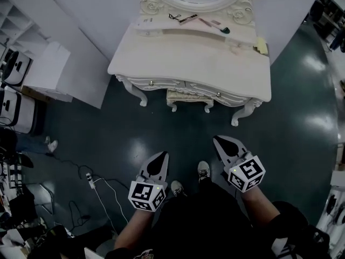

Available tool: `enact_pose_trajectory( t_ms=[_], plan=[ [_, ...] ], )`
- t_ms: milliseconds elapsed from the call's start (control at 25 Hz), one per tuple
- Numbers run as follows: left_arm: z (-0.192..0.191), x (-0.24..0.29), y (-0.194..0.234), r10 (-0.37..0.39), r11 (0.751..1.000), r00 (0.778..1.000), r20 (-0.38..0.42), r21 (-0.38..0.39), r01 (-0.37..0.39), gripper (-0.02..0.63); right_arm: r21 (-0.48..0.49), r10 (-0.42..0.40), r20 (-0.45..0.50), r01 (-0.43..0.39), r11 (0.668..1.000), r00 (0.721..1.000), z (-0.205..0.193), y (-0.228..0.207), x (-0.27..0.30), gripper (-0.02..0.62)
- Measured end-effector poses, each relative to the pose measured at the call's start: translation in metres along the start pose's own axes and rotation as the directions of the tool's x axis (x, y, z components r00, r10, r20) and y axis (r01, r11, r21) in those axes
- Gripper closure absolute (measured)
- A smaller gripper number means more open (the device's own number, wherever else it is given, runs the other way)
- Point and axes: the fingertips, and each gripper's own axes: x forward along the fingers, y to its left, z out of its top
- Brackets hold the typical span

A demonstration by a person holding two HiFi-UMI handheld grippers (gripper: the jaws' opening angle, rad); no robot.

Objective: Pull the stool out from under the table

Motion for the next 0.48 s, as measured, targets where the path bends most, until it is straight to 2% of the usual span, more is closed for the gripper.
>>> enact_pose_trajectory(
  t_ms=[280,480],
  plan=[
    [0.010,0.018,0.004,0.091,0.996,0.996,0.021,0.014,-0.091,0.601,-0.023,0.069,-0.015,-0.070,0.997,0.997,0.003,-0.026,0.022,0.569],
    [0.014,0.021,0.012,0.108,0.993,0.994,0.026,0.039,-0.109,0.602,-0.028,0.074,-0.009,-0.074,0.997,0.997,0.008,-0.031,0.031,0.569]
  ],
)
